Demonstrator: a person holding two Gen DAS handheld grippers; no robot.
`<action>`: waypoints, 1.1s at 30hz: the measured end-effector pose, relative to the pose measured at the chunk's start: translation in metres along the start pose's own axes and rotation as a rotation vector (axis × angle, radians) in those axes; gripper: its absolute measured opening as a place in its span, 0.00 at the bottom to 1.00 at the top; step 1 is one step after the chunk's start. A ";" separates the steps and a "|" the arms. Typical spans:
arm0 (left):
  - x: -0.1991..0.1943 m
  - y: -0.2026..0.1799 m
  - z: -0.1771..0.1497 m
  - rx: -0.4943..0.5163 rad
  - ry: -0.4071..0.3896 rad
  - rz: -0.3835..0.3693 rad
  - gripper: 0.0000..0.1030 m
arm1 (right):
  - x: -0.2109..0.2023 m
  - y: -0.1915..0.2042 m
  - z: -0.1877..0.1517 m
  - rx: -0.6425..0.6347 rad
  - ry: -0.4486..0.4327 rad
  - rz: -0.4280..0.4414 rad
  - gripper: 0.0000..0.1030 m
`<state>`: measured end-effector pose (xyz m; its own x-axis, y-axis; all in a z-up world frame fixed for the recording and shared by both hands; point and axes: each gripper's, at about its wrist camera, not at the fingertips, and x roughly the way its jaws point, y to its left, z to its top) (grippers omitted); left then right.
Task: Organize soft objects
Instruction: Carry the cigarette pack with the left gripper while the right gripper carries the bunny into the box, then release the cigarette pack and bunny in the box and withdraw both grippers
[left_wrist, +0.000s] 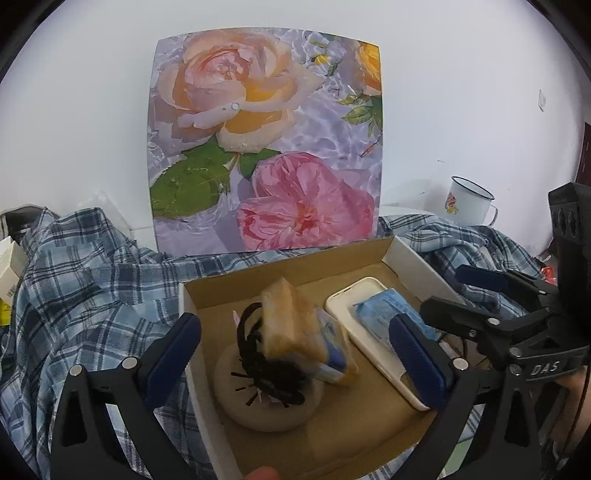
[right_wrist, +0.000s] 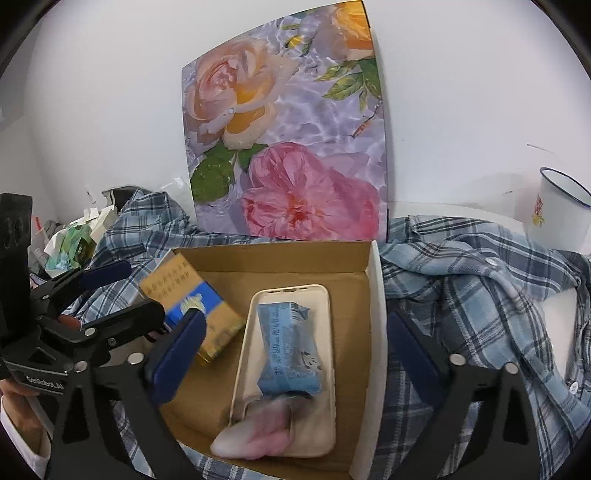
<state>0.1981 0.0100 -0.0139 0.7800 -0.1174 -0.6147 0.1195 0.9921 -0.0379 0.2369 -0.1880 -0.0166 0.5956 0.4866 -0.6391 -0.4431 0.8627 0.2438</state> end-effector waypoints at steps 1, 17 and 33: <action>0.000 0.000 -0.001 0.002 0.001 0.007 1.00 | 0.000 -0.001 0.000 0.002 0.001 0.001 0.99; -0.025 0.006 0.011 -0.006 -0.062 0.019 1.00 | -0.016 0.012 0.003 -0.060 -0.028 0.004 1.00; -0.115 -0.033 0.009 0.106 -0.148 -0.071 1.00 | -0.090 0.035 0.001 -0.190 -0.067 0.053 1.00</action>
<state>0.1102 -0.0096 0.0655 0.8483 -0.2003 -0.4902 0.2359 0.9717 0.0112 0.1681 -0.2020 0.0499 0.6086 0.5446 -0.5771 -0.5901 0.7968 0.1296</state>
